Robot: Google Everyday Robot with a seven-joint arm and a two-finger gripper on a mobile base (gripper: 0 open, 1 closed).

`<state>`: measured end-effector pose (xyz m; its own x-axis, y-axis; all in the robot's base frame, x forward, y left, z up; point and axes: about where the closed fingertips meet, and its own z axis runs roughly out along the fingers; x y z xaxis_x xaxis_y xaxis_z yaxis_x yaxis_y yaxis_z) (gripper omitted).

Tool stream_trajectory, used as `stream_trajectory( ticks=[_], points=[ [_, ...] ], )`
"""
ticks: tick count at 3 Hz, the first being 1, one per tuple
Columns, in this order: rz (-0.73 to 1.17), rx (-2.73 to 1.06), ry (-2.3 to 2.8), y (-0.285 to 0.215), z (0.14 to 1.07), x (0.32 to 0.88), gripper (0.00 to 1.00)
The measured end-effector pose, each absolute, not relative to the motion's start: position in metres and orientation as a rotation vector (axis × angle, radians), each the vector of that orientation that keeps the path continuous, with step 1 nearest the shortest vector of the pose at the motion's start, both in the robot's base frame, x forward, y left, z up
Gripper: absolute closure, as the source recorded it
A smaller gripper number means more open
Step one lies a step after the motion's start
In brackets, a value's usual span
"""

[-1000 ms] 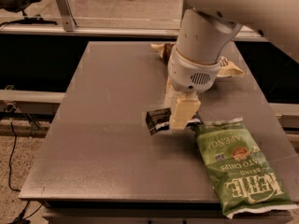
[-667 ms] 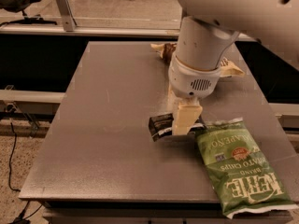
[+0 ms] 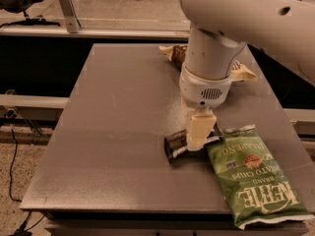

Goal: Move rxbar chocolate near green jalapeno chip bag

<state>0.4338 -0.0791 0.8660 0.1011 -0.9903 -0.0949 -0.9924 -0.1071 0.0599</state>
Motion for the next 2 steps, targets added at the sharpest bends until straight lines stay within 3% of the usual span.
stream_trajectory(
  ticks=[1,2],
  points=[
    [0.166,-2.308,2.079,-0.0774,0.8662,0.4358,0.00],
    [0.166,-2.307,2.079,-0.0773,0.8662,0.4358,0.00]
  ],
)
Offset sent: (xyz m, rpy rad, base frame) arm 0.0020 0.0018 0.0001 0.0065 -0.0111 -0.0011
